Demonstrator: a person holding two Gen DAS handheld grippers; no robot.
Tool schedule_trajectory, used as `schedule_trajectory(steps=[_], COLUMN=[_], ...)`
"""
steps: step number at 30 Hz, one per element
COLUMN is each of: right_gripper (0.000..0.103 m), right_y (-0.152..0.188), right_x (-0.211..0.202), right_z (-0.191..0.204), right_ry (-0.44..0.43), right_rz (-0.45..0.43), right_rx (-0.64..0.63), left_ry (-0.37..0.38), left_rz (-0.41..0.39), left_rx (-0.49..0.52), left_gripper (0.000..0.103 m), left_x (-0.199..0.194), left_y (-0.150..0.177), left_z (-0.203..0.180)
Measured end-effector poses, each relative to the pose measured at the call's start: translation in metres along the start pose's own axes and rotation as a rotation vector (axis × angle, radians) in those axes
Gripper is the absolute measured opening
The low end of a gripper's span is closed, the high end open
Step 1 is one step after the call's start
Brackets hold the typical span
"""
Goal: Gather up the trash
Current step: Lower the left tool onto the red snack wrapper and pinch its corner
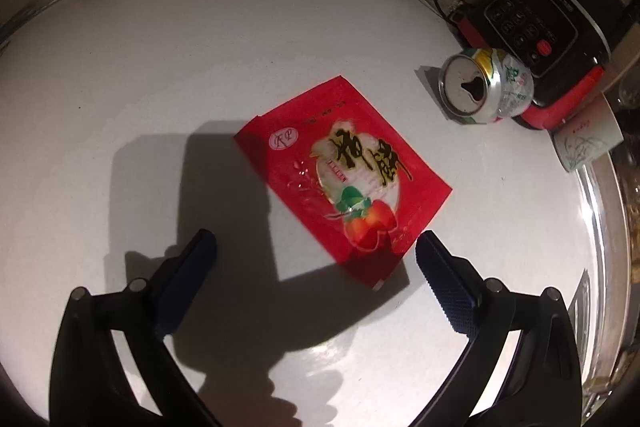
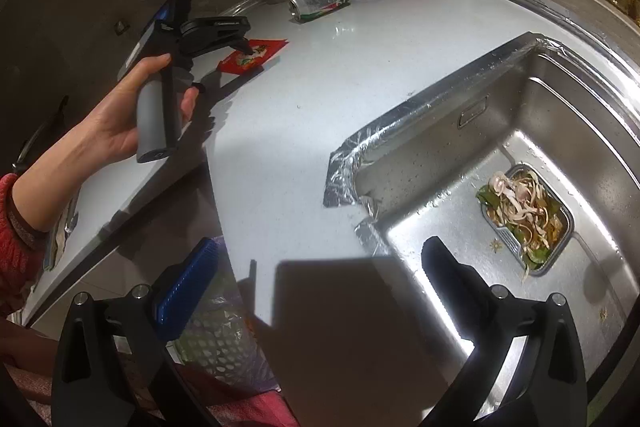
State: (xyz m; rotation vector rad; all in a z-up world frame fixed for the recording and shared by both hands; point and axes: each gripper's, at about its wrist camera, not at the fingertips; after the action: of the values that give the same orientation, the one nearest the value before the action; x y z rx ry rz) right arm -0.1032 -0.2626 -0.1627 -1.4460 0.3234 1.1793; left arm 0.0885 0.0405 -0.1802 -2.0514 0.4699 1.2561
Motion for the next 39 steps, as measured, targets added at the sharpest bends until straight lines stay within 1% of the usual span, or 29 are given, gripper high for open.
schedule_trajectory(steps=[6, 9, 16, 21, 28, 31, 32, 33, 34, 38, 39], right_gripper=[0.101, 0.101, 0.101, 0.101, 0.101, 0.101, 0.101, 0.101, 0.101, 0.101, 0.101], right_y=[-0.016, -0.018, -0.018, -0.021, -0.027, -0.027, -0.027, -0.026, -0.026, -0.025, -0.025], right_x=[0.011, 0.015, 0.020, 0.019, 0.020, 0.020, 0.020, 0.021, 0.021, 0.023, 0.024], right_z=[-0.019, -0.028, -0.053, -0.064, -0.071, -0.069, -0.068, -0.068, -0.067, -0.064, -0.064], right_ry=[-0.055, -0.080, -0.110, -0.110, -0.109, -0.110, -0.109, -0.110, -0.111, -0.112, -0.112], right_rz=[-0.020, -0.025, -0.035, -0.043, -0.043, -0.040, -0.039, -0.038, -0.035, -0.030, -0.030], right_rx=[-0.011, -0.001, 0.040, 0.042, 0.034, 0.031, 0.031, 0.028, 0.027, 0.024, 0.023], left_ry=[-0.088, -0.122, -0.248, -0.310, -0.312, -0.308, -0.302, -0.296, -0.288, -0.265, -0.263], left_rz=[-0.001, 0.000, -0.032, -0.052, -0.091, -0.099, -0.101, -0.107, -0.118, -0.117, -0.117], left_rx=[-0.160, -0.200, -0.187, -0.173, -0.177, -0.157, -0.147, -0.134, -0.118, -0.090, -0.083], left_gripper=[0.096, 0.096, 0.096, 0.096, 0.096, 0.095, 0.093, 0.087, 0.077, 0.059, 0.051], left_x=[0.017, 0.025, 0.038, 0.044, 0.039, 0.040, 0.038, 0.037, 0.035, 0.032, 0.031], left_y=[-0.020, -0.027, -0.033, -0.031, -0.024, -0.023, -0.022, -0.022, -0.021, -0.025, -0.027], left_z=[-0.022, -0.034, -0.055, -0.063, -0.060, -0.062, -0.063, -0.064, -0.066, -0.065, -0.064])
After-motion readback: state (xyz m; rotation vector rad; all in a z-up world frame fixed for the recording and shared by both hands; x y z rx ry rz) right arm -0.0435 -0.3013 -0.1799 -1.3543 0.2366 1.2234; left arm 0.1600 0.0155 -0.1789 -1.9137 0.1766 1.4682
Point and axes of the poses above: each gripper's, at about its wrist camera, not at the fingertips, and x roughly the way its jaws point, z to its left, y to its underside, and after that the axes turned 11 degrees about -x, right-handed
